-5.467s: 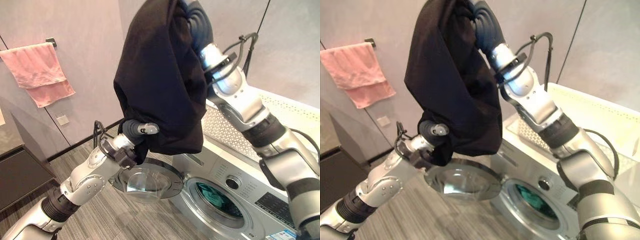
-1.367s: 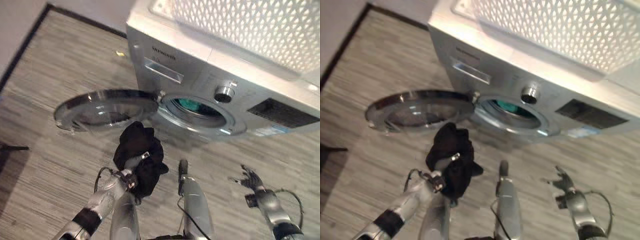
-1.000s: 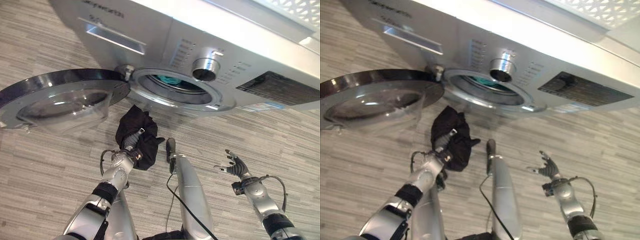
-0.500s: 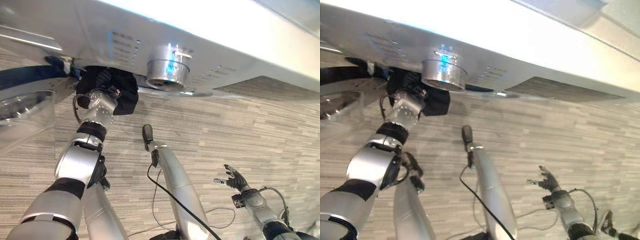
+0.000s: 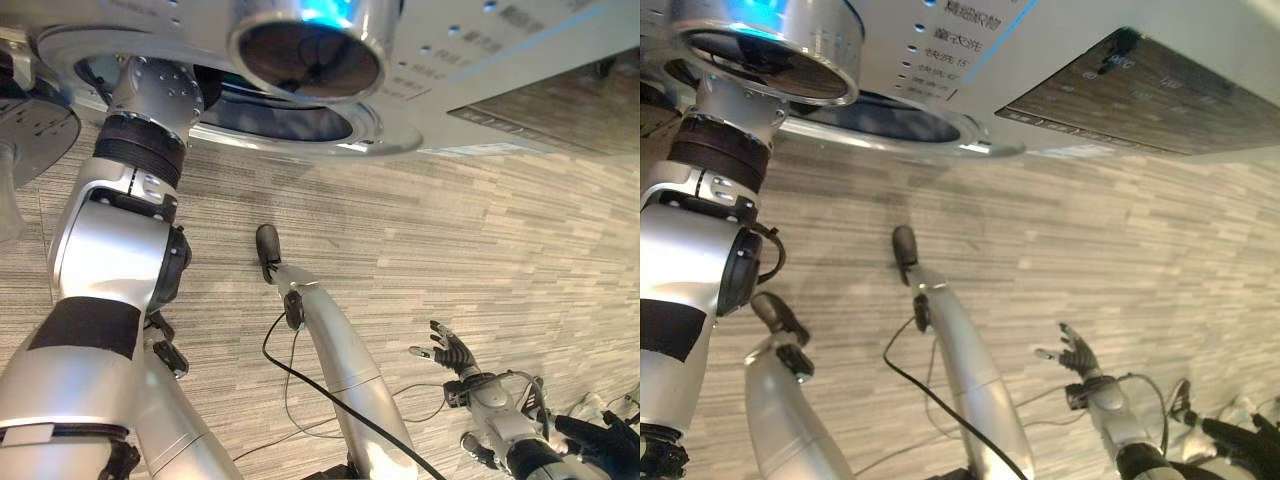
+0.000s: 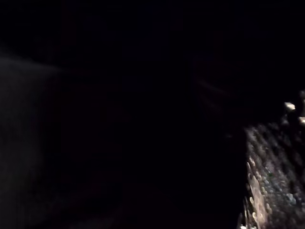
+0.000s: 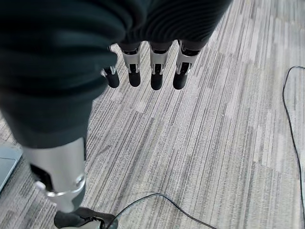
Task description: Grab the laundry basket,head to the washer,open it,put in the laundry and shut it.
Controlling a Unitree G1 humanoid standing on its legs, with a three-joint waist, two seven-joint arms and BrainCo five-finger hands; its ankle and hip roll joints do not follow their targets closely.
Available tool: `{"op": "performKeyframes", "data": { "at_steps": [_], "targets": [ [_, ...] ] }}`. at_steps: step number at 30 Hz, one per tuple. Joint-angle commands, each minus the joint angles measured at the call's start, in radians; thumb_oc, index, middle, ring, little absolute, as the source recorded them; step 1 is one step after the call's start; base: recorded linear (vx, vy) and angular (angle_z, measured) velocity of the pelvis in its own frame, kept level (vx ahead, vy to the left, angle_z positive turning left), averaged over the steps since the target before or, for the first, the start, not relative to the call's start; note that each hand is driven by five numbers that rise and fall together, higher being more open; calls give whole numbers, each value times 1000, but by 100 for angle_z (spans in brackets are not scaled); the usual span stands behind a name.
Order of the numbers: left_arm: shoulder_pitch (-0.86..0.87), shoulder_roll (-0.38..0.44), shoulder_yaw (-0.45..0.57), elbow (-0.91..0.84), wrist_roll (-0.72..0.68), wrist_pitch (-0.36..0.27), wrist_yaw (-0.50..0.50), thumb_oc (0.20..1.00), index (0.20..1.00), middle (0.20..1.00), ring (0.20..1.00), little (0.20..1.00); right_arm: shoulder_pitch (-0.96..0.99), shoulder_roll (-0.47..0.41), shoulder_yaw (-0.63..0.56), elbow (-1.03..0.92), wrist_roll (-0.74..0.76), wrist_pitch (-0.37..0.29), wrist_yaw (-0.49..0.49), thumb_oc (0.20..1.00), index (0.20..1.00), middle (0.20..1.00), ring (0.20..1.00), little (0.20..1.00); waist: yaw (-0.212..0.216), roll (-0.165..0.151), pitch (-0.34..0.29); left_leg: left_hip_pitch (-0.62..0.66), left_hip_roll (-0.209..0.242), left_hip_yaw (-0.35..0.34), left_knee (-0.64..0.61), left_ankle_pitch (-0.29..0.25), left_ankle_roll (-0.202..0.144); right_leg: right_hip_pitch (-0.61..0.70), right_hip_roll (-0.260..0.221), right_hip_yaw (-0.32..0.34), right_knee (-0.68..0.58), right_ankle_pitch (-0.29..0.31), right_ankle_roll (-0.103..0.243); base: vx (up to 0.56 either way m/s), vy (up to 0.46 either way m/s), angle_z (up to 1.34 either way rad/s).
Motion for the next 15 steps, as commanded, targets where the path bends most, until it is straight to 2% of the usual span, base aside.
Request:
{"op": "performKeyframes", "data": {
  "at_steps": [1,5,7,15],
  "targets": [
    [-137,68,-59,-91,20,-108,-2,200,200,200,200,200,82,-110,-25,-44,33,-8,-36,1000,1000,1000,1000,1000,-25,71,-90,77,7,-65,204,-86,62,48,11,-52,-25,-19,92,6,-68,-8],
    [-154,98,-87,-81,7,-103,0,200,200,200,200,200,105,-130,-57,-92,34,-12,-51,1000,1000,1000,1000,1000,-19,78,-78,60,16,-67,194,-68,55,21,16,-54,-24,-27,88,14,-82,-11],
    [-127,94,-68,-61,20,-97,8,200,200,200,200,200,117,-127,-68,-114,29,-15,-60,1000,1000,1000,1000,1000,-17,80,-66,50,15,-67,196,-66,54,10,13,-57,-11,-34,86,3,-80,0],
    [-74,30,-13,-43,68,-86,32,200,200,200,200,200,118,-119,-71,-150,25,-37,-95,1000,1000,1000,1000,1000,-30,97,-39,68,19,-40,120,-39,39,-23,-6,-54,0,-54,81,12,-66,6]
  ]
}}
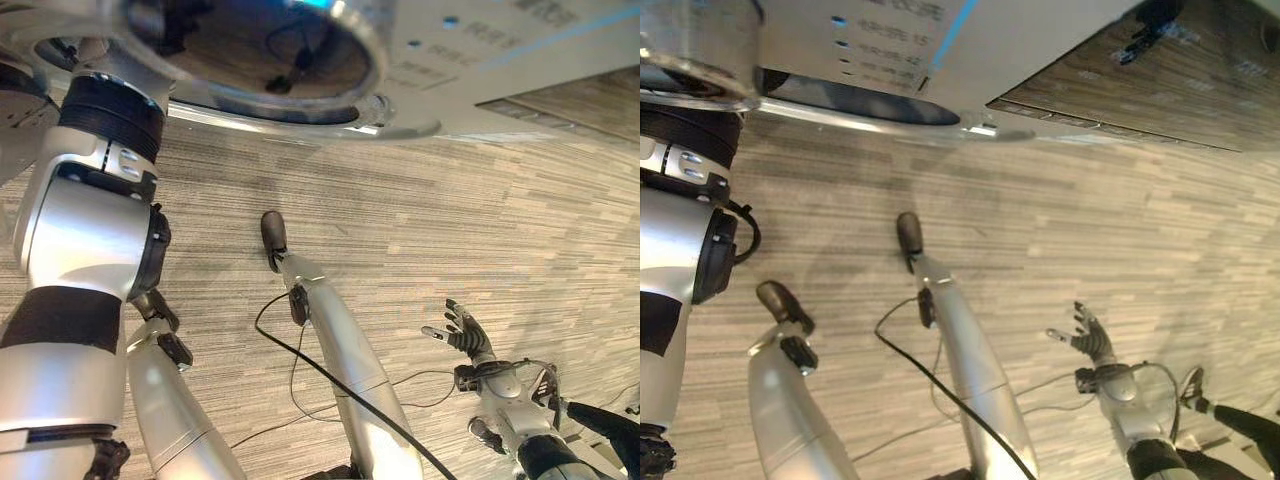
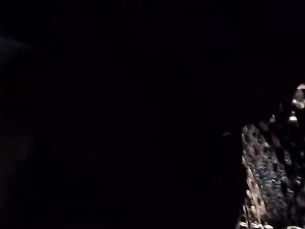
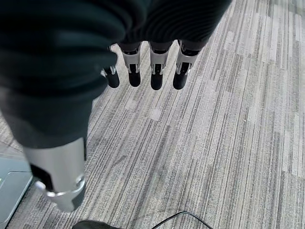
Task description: Grab the laundry basket,head to the washer,open it,put in the laundry and shut it.
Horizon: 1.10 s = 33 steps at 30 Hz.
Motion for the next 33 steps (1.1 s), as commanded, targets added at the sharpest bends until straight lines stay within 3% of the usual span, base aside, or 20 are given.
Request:
{"op": "performKeyframes", "data": {
  "at_steps": [1,4,5,6,8,10,11,18,21,29,33],
  "targets": [
    [-12,0,49,-35,84,-49,2,200,200,200,200,200,88,-81,-16,-47,20,-21,-35,1000,1000,1000,1000,1000,-65,70,-37,74,33,-55,193,-55,54,36,-10,-79,10,-65,87,24,-66,12],
    [-22,26,57,-6,93,-56,31,200,200,200,200,200,70,-72,3,-42,27,-30,-44,1000,1000,1000,1000,1000,-69,68,-37,80,44,-46,191,-50,48,27,0,-75,22,-77,83,36,-57,2],
    [-97,72,-17,-46,136,-56,27,200,200,200,200,200,84,-89,-4,-28,27,-28,-47,1000,1000,1000,1000,1000,-69,76,-36,71,48,-49,207,-48,47,12,3,-70,38,-84,79,30,-26,-7],
    [-105,72,-24,-45,138,-55,31,200,200,200,200,200,81,-84,-5,-28,27,-28,-46,1000,1000,1000,1000,1000,-68,73,-34,65,49,-51,212,-50,46,8,3,-71,41,-86,79,52,-82,-4],
    [-240,81,-163,-84,118,-50,3,200,200,200,200,200,120,-142,-55,-39,56,-35,-34,1000,1000,1000,1000,1000,-70,88,-42,40,50,-58,220,-59,54,-8,7,-74,44,-85,79,37,-71,-3],
    [-270,86,-191,-99,107,-59,-9,200,200,200,200,200,128,-139,-82,-40,78,-35,-33,1000,1000,1000,1000,1000,-68,91,-39,29,50,-58,225,-60,56,-15,7,-74,44,-86,80,19,-54,0],
    [-261,88,-208,-122,71,-67,-34,1000,1000,1000,1000,1000,143,-147,-128,-61,111,-41,-38,1000,1000,1000,1000,1000,-62,105,-35,21,43,-62,229,-54,57,-19,0,-75,48,-87,81,11,-75,6],
    [-147,36,-154,-107,65,-41,-51,1000,1000,1000,1000,1000,127,-158,-113,-75,107,-41,-49,1000,1000,1000,1000,1000,-34,138,-13,32,16,-56,204,-40,64,-21,-20,-69,53,-85,80,-20,14,5],
    [-99,9,-169,-62,127,21,-66,1000,1000,1000,1000,1000,92,-150,-91,-61,123,-48,-58,1000,1000,1000,1000,1000,-29,149,1,32,-2,-54,188,-42,68,-9,-35,-69,29,-69,86,-41,41,9],
    [23,-45,-212,-56,232,97,-130,1000,1000,1000,1000,1000,73,-135,-42,-27,140,-56,-43,1000,1000,1000,1000,1000,-35,153,20,62,-30,-42,148,-47,78,48,-52,-65,-29,-32,103,-45,65,5],
    [103,-58,-188,-18,264,120,-164,1000,1000,1000,1000,1000,60,-135,-4,-7,130,-61,-25,1000,1000,1000,1000,1000,-41,150,37,123,-54,-30,58,-34,85,114,-72,-57,-100,2,117,-61,105,7]
  ]
}}
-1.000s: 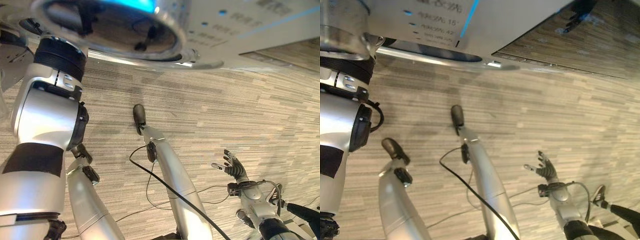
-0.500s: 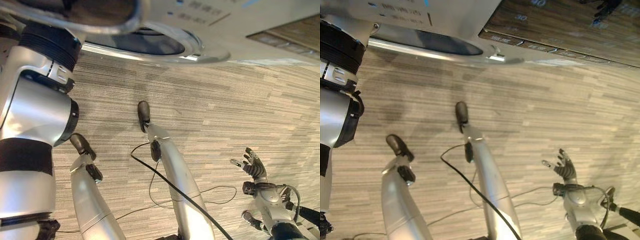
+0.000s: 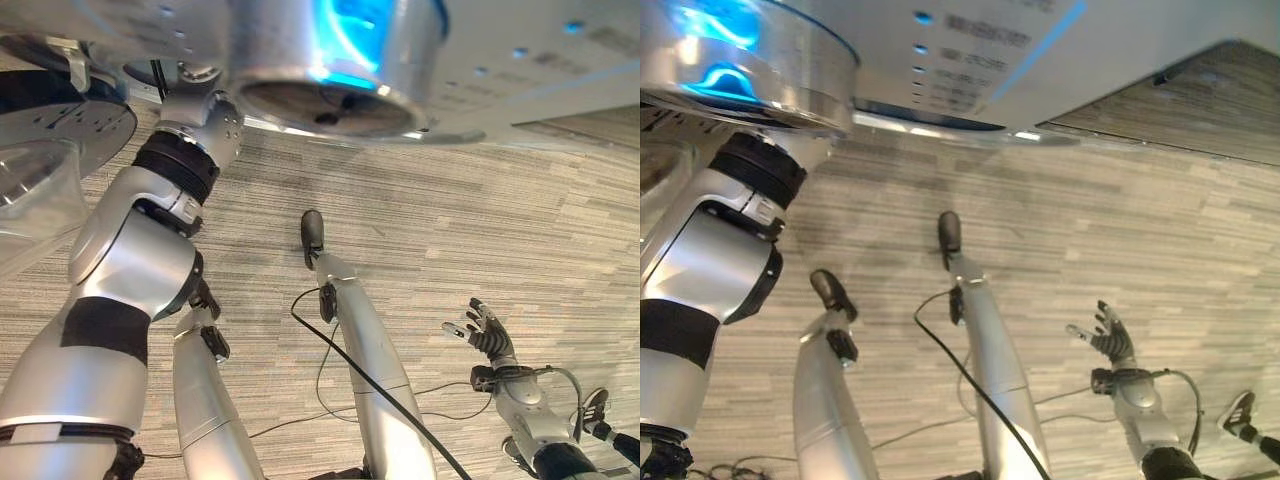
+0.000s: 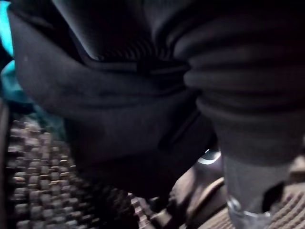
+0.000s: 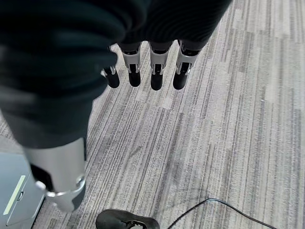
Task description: Grab the laundry basket,head to the washer,open it,put in the laundry and shut it.
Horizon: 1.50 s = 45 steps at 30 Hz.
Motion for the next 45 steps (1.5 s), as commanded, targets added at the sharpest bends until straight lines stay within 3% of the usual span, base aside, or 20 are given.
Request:
{"op": "performKeyframes", "data": {
  "at_steps": [1,8,17,20,24,28,31,35,36,42,44,45],
  "targets": [
    [-28,21,109,23,39,-10,-47,1000,1000,1000,1000,1000,22,-84,13,-2,11,-17,1,1000,1000,1000,1000,1000,-71,60,42,87,35,-45,118,-52,62,75,22,-54,-68,-11,94,-43,87,10],
    [107,11,175,24,50,-2,-70,1000,1000,1000,1000,1000,-5,-60,60,51,-18,-14,11,1000,1000,1000,1000,1000,-63,59,54,183,-3,-43,16,-18,71,168,3,-44,-136,12,100,-32,58,8],
    [261,-81,249,36,72,-4,-78,1000,1000,1000,1000,1000,-40,-38,112,102,-62,-2,13,1000,1000,1000,1000,1000,-40,75,71,348,-39,-29,-178,62,61,290,-34,-42,-223,28,111,-7,45,10],
    [341,-148,276,36,91,-3,-75,1000,1000,1000,1000,1000,-41,-24,128,123,-84,1,10,1000,1000,1000,1000,1000,-24,88,66,446,-51,-30,-312,127,53,342,-45,-49,-259,38,118,15,26,11],
    [442,-207,300,11,97,-3,-80,1000,1000,1000,1000,1000,-29,1,131,152,-103,6,4,1000,1000,1000,1000,1000,-11,92,61,513,-57,-37,-383,161,48,380,-47,-60,-266,33,118,4,-5,3],
    [688,-284,301,-69,129,-3,-81,1000,1000,1000,1000,1000,-6,25,111,182,-120,18,-11,1000,1000,1000,1000,1000,23,115,59,641,-69,-45,-509,223,43,472,-56,-89,-285,24,113,-6,-21,14],
    [852,-270,254,-69,286,25,-87,1000,1000,1000,1000,1000,1,33,88,190,-147,30,-32,1000,1000,1000,1000,1000,42,134,58,732,-75,-33,-605,275,30,573,-69,-129,-347,38,114,-14,6,34],
    [987,-245,260,-98,318,40,-96,1000,1000,1000,1000,1000,22,27,55,144,-137,32,-31,1000,1000,1000,1000,1000,57,148,47,804,-79,-28,-655,295,22,659,-70,-138,-405,60,123,20,100,36],
    [1069,-210,252,-129,409,40,-90,1000,1000,1000,1000,1000,30,22,24,132,-142,27,-34,1000,1000,1000,1000,1000,69,157,34,819,-93,-29,-655,304,28,702,-83,-148,-439,95,117,-41,105,-3],
    [1258,-78,267,-220,978,53,17,1000,1000,1000,1000,1000,81,10,-41,210,-219,27,-19,1000,1000,1000,1000,1000,114,175,-12,914,-111,-23,-647,278,39,870,-108,-157,-498,109,135,48,124,6],
    [1288,-61,282,-237,1019,61,19,1000,1000,1000,1000,1000,90,11,-47,240,-235,30,-12,1000,1000,1000,1000,1000,122,177,-26,921,-118,-28,-645,273,42,892,-114,-160,-510,114,139,45,113,14],
    [1345,-38,328,-209,1142,79,31,1000,1000,1000,1000,1000,107,9,-52,292,-280,43,5,1000,1000,1000,1000,1000,137,177,-50,948,-124,-29,-647,260,45,941,-125,-169,-525,117,147,56,151,17]
  ]
}}
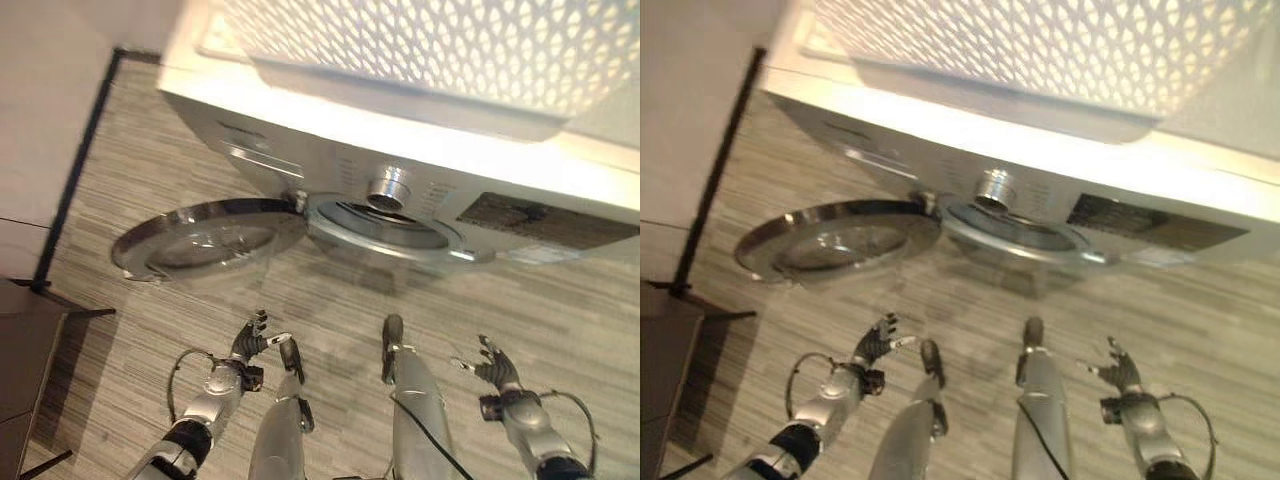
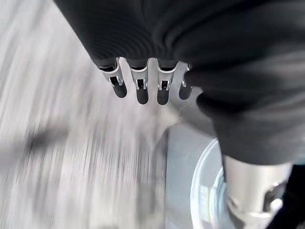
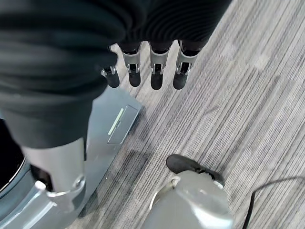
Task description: Grab the laundry basket,head to the washer,open it,put in the laundry and shut it.
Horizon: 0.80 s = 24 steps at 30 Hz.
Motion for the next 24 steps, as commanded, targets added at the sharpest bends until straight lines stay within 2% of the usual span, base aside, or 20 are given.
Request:
{"op": "performKeyframes", "data": {
  "at_steps": [1,3,6,8,9,10,12,13,14,15,16,17,19,20,21,22,24],
  "targets": [
    [-11,24,114,60,224,20,45,1000,1000,1000,1000,1000,43,4,-18,22,-77,17,33,1000,1000,1000,1000,1000,9,-76,11,73,-5,-37,20,-15,-80,161,-9,-6,-313,194,87,67,224,17],
    [7,29,155,126,246,25,53,1000,1000,1000,1000,1000,40,9,-26,109,-88,27,48,1000,1000,1000,1000,1000,18,-79,-14,91,-11,-40,11,-25,-76,192,-19,-10,-321,197,95,48,177,15],
    [21,52,212,184,225,26,54,1000,1000,1000,1000,1000,51,4,-27,105,-110,39,70,1000,1000,1000,1000,1000,22,-88,-44,104,-16,-46,3,-34,-74,225,-28,-19,-342,205,103,35,142,14],
    [17,91,253,230,232,25,63,1000,1000,1000,1000,1000,62,1,-20,115,-125,44,93,1000,1000,1000,1000,1000,27,-106,-69,112,-19,-50,3,-45,-71,250,-35,-27,-368,219,112,38,132,5],
    [13,114,265,234,235,23,70,1000,1000,1000,1000,1000,66,-5,-19,108,-128,43,101,1000,1000,1000,1000,1000,28,-115,-77,109,-20,-55,3,-48,-70,254,-37,-27,-376,224,115,20,203,16],
    [-12,182,290,266,240,23,74,1000,1000,1000,1000,1000,71,-15,-12,102,-127,43,115,1000,1000,1000,1000,1000,31,-138,-90,98,-24,-61,3,-53,-67,257,-39,-30,-389,235,123,3,157,20],
    [-34,213,301,294,237,25,76,1000,1000,1000,1000,1000,71,-14,-4,106,-129,45,121,1000,1000,1000,1000,1000,30,-149,-95,93,-26,-61,3,-55,-66,259,-40,-29,-399,243,126,-14,135,12],
    [-93,283,302,336,256,23,92,1000,1000,1000,1000,1000,67,-11,11,108,-128,42,131,1000,1000,1000,1000,1000,25,-176,-99,77,-30,-60,3,-60,-62,257,-43,-26,-418,259,135,-46,159,1],
    [-131,322,288,340,279,25,103,1000,1000,1000,1000,1000,63,-12,17,101,-123,39,136,1000,1000,1000,1000,1000,23,-186,-97,68,-32,-61,3,-57,-62,252,-44,-24,-423,266,137,-42,112,1],
    [-133,323,287,341,279,24,103,1000,1000,1000,1000,1000,62,-11,16,101,-123,39,136,1000,1000,1000,1000,1000,24,-187,-97,67,-33,-61,3,-56,-62,251,-45,-24,-423,267,137,-78,88,9],
    [-228,399,229,329,350,23,143,1000,1000,1000,1000,1000,53,-8,29,87,-106,32,136,1000,1000,1000,1000,1000,18,-209,-88,42,-37,-69,3,-54,-61,241,-49,-24,-435,279,143,-57,51,15],
    [-231,399,227,331,350,23,143,1000,1000,1000,1000,1000,52,-6,28,87,-106,32,135,1000,1000,1000,1000,1000,19,-211,-89,40,-38,-70,3,-54,-60,239,-50,-24,-435,280,144,-84,84,18],
    [-349,496,129,312,457,21,194,1000,1000,1000,1000,1000,51,-3,62,53,-101,18,140,1000,1000,1000,1000,1000,8,-240,-72,-1,-44,-73,3,-49,-58,222,-58,-18,-455,305,154,-66,86,18],
    [-350,496,129,312,457,21,194,1000,1000,1000,1000,1000,51,-3,62,53,-101,18,140,1000,1000,1000,1000,1000,8,-240,-72,-1,-44,-73,3,-49,-58,222,-58,-18,-455,305,154,-70,134,12],
    [-429,560,67,280,546,41,238,1000,1000,1000,1000,1000,42,-1,72,46,-91,4,138,1000,1000,1000,1000,1000,5,-255,-54,-26,-45,-71,3,-49,-57,209,-60,-15,-474,328,165,-68,129,0],
    [-516,596,18,285,565,41,256,1000,1000,1000,1000,1000,31,6,81,40,-69,0,135,1000,1000,1000,1000,1000,-4,-269,-47,-62,-51,-72,3,-38,-57,180,-64,-6,-483,344,171,-69,152,2],
    [-595,620,-9,303,560,54,284,1000,1000,1000,1000,1000,29,15,97,27,-65,-5,133,1000,1000,1000,1000,1000,-9,-281,-41,-87,-50,-77,3,-31,-57,159,-67,-4,-488,354,176,-14,64,2]
  ]
}}
